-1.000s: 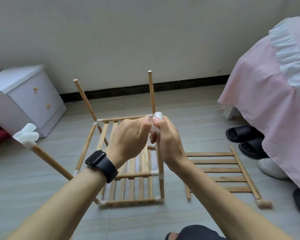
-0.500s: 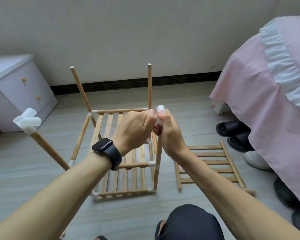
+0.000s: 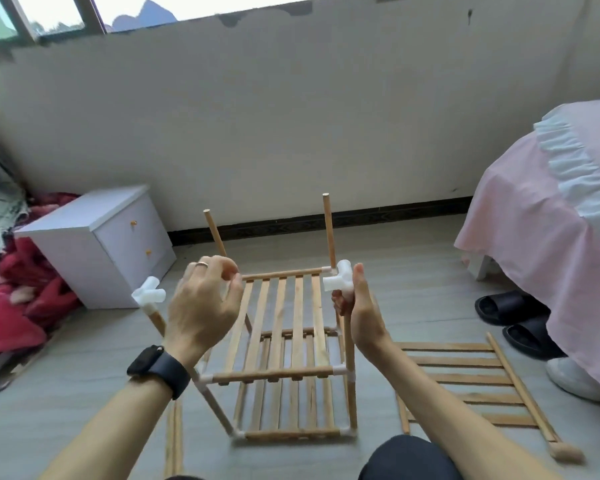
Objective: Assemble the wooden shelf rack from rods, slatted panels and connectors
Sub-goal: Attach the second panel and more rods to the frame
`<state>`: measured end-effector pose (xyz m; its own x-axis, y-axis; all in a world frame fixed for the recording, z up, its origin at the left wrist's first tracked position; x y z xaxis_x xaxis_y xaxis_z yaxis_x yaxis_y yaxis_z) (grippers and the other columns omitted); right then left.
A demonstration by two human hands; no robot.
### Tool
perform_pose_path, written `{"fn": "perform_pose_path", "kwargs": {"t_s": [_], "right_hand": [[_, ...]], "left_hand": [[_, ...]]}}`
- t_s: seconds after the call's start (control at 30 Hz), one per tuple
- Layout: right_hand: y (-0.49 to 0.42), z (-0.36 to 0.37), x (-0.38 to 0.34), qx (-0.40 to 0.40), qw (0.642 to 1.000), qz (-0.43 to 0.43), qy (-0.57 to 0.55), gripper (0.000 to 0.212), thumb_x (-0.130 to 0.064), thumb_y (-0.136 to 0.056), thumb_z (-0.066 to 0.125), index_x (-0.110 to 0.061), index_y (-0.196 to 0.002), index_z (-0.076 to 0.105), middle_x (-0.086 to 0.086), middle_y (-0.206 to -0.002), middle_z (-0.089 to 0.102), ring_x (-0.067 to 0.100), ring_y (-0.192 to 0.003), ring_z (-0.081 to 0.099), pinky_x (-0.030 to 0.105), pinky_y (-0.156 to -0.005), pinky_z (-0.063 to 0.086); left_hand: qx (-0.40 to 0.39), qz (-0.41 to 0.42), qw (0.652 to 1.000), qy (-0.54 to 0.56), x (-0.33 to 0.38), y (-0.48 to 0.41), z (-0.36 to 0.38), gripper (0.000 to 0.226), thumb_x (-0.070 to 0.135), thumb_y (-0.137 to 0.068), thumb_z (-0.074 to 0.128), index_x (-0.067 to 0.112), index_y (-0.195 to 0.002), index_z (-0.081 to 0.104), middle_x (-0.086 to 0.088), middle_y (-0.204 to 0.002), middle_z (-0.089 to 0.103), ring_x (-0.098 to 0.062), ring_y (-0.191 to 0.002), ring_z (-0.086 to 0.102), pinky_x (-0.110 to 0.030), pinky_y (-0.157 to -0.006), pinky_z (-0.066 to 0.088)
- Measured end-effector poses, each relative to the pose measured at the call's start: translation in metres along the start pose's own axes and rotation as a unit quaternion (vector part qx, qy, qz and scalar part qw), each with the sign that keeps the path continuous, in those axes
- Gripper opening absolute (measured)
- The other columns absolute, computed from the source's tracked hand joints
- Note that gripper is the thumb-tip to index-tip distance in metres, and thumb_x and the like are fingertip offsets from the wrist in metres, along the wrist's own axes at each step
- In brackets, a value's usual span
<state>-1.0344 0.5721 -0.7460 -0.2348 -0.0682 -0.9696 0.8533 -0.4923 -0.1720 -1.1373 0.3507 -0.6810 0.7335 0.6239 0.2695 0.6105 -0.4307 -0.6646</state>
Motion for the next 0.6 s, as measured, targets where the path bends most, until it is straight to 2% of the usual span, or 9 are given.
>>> {"fn": "perform_pose_path", "kwargs": {"t_s": [0.07,0.13,0.23,0.27,0.33,0.4,0.47,0.53,0.6], "right_hand": [[0.001,0.005,0.001,0.010,1.000,-0.021,0.016,0.066,-0.065,-0.094,0.031,-0.004,-0.086,0.055,0.010,-0.068,0.044,0.023,-0.060,0.040,0.032,-0.058,0.034],[0.002,0.008,0.002,0.018,0.999,-0.039,0.029,0.069,-0.067,-0.094,0.029,-0.005,-0.075,0.052,0.012,-0.062,0.041,0.026,-0.056,0.038,0.032,-0.055,0.032],[0.002,0.011,0.002,0.059,0.993,-0.075,0.066,0.080,-0.088,-0.084,0.029,-0.013,-0.061,0.045,0.000,-0.050,0.039,0.017,-0.046,0.038,0.028,-0.049,0.034],[0.001,0.014,0.002,0.076,0.991,-0.082,0.073,0.080,-0.090,-0.081,0.030,-0.014,-0.058,0.043,-0.001,-0.049,0.038,0.017,-0.045,0.038,0.028,-0.049,0.034],[-0.006,0.016,0.005,0.113,0.988,-0.079,0.072,0.071,-0.082,-0.085,0.035,-0.017,-0.056,0.042,-0.005,-0.045,0.038,0.015,-0.042,0.037,0.028,-0.051,0.033],[-0.016,0.014,0.007,0.145,0.985,-0.067,0.058,0.060,-0.071,-0.085,0.038,-0.020,-0.054,0.042,-0.008,-0.041,0.037,0.007,-0.039,0.036,0.028,-0.051,0.031],[-0.027,0.012,0.008,0.165,0.983,-0.059,0.045,0.052,-0.066,-0.083,0.039,-0.022,-0.055,0.042,-0.009,-0.040,0.038,0.005,-0.039,0.037,0.028,-0.052,0.031],[-0.038,0.007,0.010,0.185,0.980,-0.060,0.038,0.047,-0.063,-0.081,0.039,-0.022,-0.057,0.042,-0.010,-0.040,0.038,0.007,-0.041,0.038,0.030,-0.052,0.031],[-0.045,0.003,0.013,0.198,0.978,-0.065,0.033,0.045,-0.061,-0.081,0.039,-0.022,-0.059,0.042,-0.009,-0.041,0.038,0.007,-0.040,0.038,0.029,-0.051,0.031]], "left_hand": [[0.070,-0.045,0.995,-0.057,-0.025,0.008,-0.020,0.023,0.035,-0.092,0.050,0.018,-0.105,0.058,-0.004,-0.104,0.059,-0.024,-0.099,0.052,-0.043,-0.081,0.046],[0.141,-0.131,0.979,-0.070,-0.047,0.014,-0.033,0.030,0.036,-0.088,0.054,0.016,-0.111,0.057,-0.008,-0.118,0.055,-0.028,-0.111,0.047,-0.044,-0.089,0.040],[0.190,-0.317,0.928,0.054,-0.069,0.020,-0.038,0.044,0.042,-0.084,0.057,0.016,-0.119,0.050,-0.013,-0.129,0.051,-0.032,-0.119,0.047,-0.042,-0.094,0.038],[0.181,-0.374,0.899,0.139,-0.074,0.021,-0.036,0.045,0.045,-0.085,0.057,0.017,-0.119,0.048,-0.012,-0.126,0.054,-0.031,-0.117,0.051,-0.039,-0.092,0.040],[0.133,-0.442,0.842,0.280,-0.083,0.024,-0.027,0.034,0.047,-0.094,0.054,0.018,-0.112,0.051,-0.009,-0.113,0.063,-0.028,-0.105,0.061,-0.038,-0.086,0.047],[0.093,-0.449,0.831,0.316,-0.087,0.028,-0.018,0.037,0.051,-0.097,0.046,0.018,-0.106,0.061,-0.003,-0.090,0.069,-0.023,-0.086,0.065,-0.040,-0.085,0.051],[0.092,-0.438,0.828,0.339,-0.090,0.030,-0.012,0.045,0.054,-0.089,0.041,0.018,-0.104,0.064,0.007,-0.062,0.057,-0.016,-0.067,0.056,-0.039,-0.075,0.049],[0.112,-0.426,0.813,0.382,-0.093,0.028,0.000,0.039,0.052,-0.083,0.041,0.017,-0.090,0.059,0.010,-0.051,0.042,-0.011,-0.053,0.042,-0.033,-0.060,0.042],[0.145,-0.422,0.801,0.400,-0.096,0.026,0.011,0.033,0.049,-0.083,0.042,0.020,-0.069,0.049,0.011,-0.048,0.037,-0.008,-0.044,0.034,-0.026,-0.048,0.032]]}}
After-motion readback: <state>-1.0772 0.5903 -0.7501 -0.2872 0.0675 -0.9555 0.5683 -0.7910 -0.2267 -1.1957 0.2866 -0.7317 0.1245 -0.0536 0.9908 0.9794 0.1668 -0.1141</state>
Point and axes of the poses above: each hand's wrist, its own y-axis away from the middle knuckle, its own z-axis out of the palm, x = y × z, the point moved 2 cm from there along -y, towards the middle knuckle
